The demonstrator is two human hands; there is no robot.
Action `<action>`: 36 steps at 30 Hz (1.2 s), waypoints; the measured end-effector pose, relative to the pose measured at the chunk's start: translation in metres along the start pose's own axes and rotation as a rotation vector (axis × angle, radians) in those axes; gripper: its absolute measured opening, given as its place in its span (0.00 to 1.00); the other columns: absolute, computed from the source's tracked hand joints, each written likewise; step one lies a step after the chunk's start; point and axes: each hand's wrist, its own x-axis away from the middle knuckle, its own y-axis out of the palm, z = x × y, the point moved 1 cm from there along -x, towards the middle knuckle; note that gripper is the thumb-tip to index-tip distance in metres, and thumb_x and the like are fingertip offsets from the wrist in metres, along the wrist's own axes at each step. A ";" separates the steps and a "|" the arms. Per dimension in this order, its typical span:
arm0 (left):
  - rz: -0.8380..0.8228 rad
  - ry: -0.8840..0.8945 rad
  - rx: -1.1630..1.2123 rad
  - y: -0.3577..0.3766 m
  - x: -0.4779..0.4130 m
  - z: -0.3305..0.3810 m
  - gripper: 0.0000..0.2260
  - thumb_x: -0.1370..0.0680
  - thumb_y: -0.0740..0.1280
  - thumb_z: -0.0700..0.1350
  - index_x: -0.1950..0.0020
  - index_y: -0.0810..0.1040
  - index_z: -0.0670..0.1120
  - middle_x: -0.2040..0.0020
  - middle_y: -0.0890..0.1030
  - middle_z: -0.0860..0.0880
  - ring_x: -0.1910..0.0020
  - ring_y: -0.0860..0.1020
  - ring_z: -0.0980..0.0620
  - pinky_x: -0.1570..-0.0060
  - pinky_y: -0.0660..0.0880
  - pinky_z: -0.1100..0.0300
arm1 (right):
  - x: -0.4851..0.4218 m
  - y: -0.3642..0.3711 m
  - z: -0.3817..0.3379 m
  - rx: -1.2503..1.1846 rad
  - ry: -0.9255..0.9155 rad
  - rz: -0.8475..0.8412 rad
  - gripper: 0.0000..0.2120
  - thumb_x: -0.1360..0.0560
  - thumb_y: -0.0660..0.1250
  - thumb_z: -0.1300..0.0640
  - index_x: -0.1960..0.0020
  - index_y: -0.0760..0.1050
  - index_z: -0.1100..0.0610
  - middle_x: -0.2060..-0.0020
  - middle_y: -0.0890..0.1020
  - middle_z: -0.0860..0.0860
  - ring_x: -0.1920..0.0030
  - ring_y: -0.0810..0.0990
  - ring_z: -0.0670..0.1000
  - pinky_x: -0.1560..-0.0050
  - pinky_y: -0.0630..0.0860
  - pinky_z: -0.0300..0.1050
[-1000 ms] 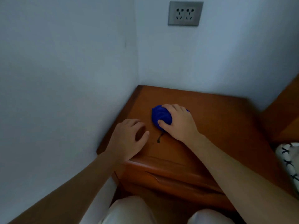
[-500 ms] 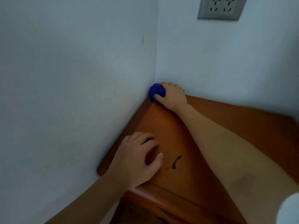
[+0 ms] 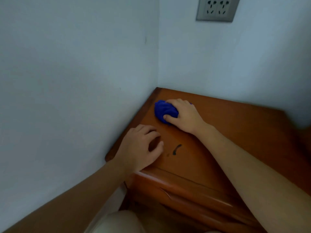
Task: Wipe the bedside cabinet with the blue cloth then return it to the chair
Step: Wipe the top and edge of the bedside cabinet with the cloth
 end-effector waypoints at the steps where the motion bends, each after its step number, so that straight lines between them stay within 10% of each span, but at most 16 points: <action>1: 0.016 -0.011 -0.001 -0.001 0.001 -0.001 0.16 0.22 0.63 0.55 0.45 0.84 0.47 0.44 0.83 0.50 0.44 0.79 0.50 0.48 0.76 0.49 | 0.008 -0.002 0.000 0.003 0.016 0.005 0.31 0.25 0.66 0.36 0.26 0.69 0.48 0.33 0.77 0.49 0.35 0.74 0.56 0.35 0.69 0.55; 12: 0.097 -0.049 -0.002 -0.008 0.008 0.005 0.15 0.21 0.62 0.53 0.53 0.84 0.46 0.53 0.84 0.51 0.55 0.79 0.51 0.57 0.77 0.49 | 0.088 -0.020 -0.025 0.042 0.135 0.052 0.30 0.22 0.66 0.38 0.24 0.66 0.47 0.29 0.74 0.48 0.31 0.70 0.55 0.31 0.65 0.54; 20: -0.123 0.155 -0.059 -0.018 0.028 -0.019 0.21 0.21 0.60 0.54 0.34 0.79 0.45 0.34 0.79 0.45 0.35 0.76 0.47 0.39 0.73 0.49 | 0.116 -0.025 -0.020 0.061 0.086 0.025 0.30 0.22 0.65 0.37 0.24 0.66 0.46 0.30 0.74 0.45 0.32 0.70 0.52 0.32 0.65 0.52; 36: -0.045 0.104 0.003 -0.012 0.030 -0.025 0.20 0.25 0.64 0.52 0.39 0.83 0.44 0.37 0.81 0.46 0.37 0.78 0.46 0.40 0.74 0.50 | -0.073 0.009 0.003 0.051 0.230 0.032 0.27 0.28 0.66 0.36 0.35 0.75 0.51 0.41 0.81 0.54 0.41 0.78 0.61 0.39 0.74 0.59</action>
